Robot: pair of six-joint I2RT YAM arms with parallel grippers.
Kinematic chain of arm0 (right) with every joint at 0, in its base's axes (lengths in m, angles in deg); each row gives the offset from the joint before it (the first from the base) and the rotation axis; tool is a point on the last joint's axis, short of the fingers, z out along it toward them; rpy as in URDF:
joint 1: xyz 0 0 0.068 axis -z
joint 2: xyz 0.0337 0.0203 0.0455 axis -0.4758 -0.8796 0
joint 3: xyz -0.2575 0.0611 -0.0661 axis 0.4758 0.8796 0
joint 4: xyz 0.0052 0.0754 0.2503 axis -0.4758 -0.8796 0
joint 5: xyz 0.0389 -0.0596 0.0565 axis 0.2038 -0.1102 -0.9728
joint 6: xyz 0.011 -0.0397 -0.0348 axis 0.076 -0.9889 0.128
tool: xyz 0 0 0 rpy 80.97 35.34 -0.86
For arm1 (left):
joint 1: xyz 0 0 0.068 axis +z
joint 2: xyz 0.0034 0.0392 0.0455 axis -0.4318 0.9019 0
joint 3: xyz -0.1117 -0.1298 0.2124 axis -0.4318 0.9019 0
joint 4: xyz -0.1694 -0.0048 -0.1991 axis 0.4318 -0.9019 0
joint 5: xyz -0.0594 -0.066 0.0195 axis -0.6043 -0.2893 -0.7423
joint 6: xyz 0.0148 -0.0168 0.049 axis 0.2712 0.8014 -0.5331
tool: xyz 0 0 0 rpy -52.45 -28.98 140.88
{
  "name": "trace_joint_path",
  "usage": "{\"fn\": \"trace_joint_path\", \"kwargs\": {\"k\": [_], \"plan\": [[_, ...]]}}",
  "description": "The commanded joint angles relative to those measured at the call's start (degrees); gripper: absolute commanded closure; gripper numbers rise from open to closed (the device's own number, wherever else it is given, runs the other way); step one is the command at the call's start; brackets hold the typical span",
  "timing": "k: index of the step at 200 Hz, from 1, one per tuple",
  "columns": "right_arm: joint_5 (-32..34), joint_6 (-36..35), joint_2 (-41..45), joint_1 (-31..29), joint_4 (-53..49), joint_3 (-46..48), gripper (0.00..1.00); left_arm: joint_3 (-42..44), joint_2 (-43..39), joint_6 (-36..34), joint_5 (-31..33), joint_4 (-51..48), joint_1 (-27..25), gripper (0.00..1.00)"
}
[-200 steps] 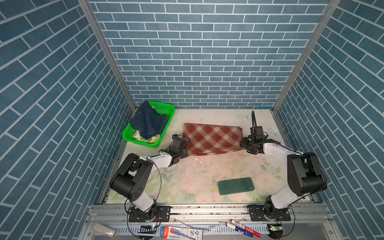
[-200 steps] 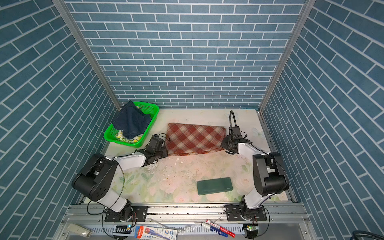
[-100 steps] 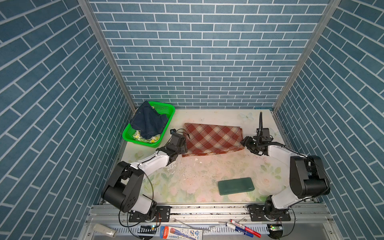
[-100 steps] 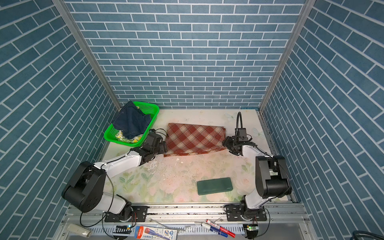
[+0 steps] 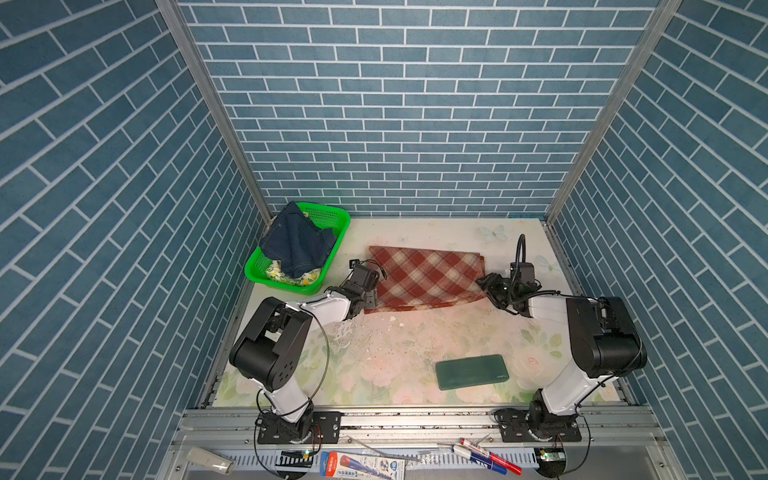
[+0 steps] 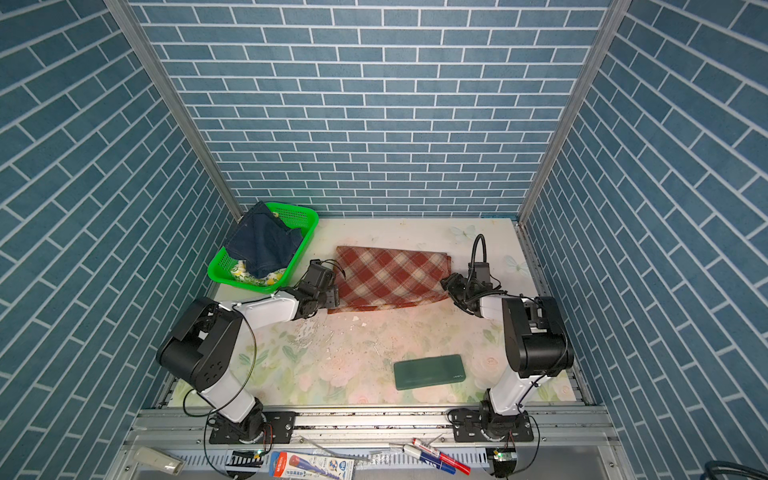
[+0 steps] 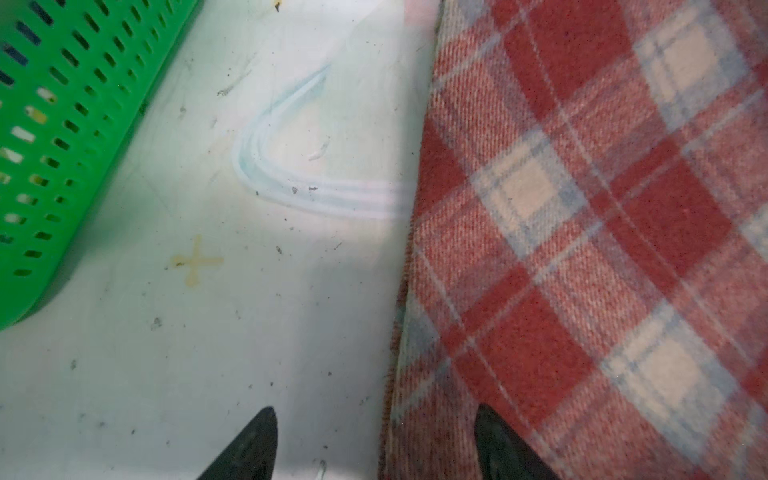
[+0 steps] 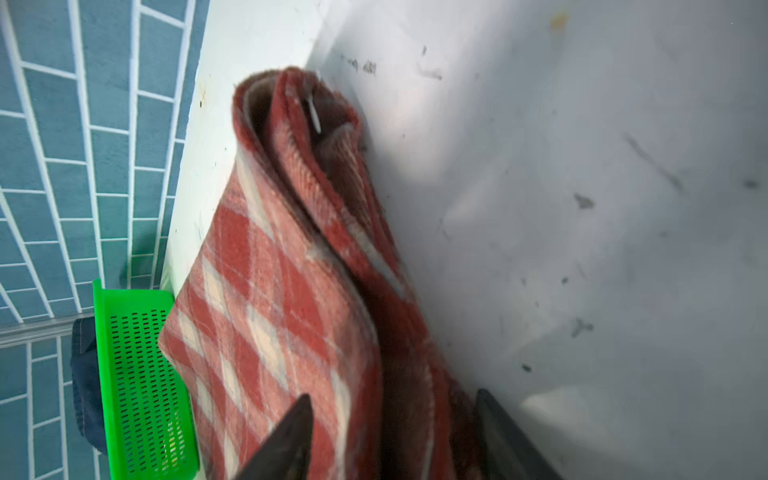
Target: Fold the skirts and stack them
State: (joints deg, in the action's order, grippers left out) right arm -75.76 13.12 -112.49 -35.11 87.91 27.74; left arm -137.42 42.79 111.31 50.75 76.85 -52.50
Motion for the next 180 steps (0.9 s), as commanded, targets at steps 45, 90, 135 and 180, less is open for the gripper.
{"fn": "trace_joint_path", "kwargs": {"k": [45,90,135,180], "plan": [[1.6,-1.6,-3.8,0.3,-2.3,1.1,1.0,-4.3,3.4,-0.7,-1.4,-2.4,1.7,0.26],[5.8,-8.8,1.4,0.6,-10.5,0.4,1.0,-7.2,7.3,-0.4,-2.8,-3.2,2.5,0.26],[11.1,-14.5,7.1,0.6,-18.6,-0.7,1.0,-9.2,12.3,0.6,-6.4,-0.5,2.7,0.32],[13.9,-20.3,11.4,0.6,-25.0,-4.1,1.0,-9.2,15.7,1.9,-12.8,4.5,2.7,0.41]]}}
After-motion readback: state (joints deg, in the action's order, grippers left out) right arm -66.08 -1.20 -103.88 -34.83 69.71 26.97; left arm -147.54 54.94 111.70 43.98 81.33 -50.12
